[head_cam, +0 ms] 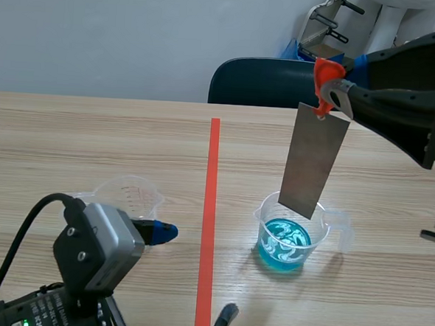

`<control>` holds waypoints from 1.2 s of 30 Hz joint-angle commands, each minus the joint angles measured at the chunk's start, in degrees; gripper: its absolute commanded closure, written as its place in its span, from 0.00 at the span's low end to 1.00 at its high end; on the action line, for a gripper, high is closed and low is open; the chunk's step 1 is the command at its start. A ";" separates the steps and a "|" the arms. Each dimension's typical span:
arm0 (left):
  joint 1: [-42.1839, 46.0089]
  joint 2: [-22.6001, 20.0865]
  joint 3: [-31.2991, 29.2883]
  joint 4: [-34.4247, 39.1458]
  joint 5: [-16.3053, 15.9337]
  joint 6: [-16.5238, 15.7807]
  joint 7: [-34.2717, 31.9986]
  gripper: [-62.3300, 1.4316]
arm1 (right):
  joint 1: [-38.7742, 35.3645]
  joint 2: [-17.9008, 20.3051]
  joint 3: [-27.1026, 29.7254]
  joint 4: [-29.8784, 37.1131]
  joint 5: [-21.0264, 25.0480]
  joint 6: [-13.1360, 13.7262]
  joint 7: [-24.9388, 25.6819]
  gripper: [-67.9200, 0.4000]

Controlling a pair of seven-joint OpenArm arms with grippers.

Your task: Do the redox reaction experiment

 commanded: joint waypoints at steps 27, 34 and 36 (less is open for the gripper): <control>0.11 0.76 -0.11 0.92 0.09 0.83 0.00 0.00 | 0.68 0.09 0.46 1.01 0.44 -0.35 1.14 0.98; 0.13 0.76 -0.11 0.92 0.09 0.83 0.00 0.00 | 0.68 0.09 0.46 1.01 0.44 -0.35 1.33 0.98; 0.13 0.76 -0.11 0.92 0.09 0.83 -0.02 0.00 | 0.68 0.09 0.46 1.01 0.44 -0.35 1.33 0.98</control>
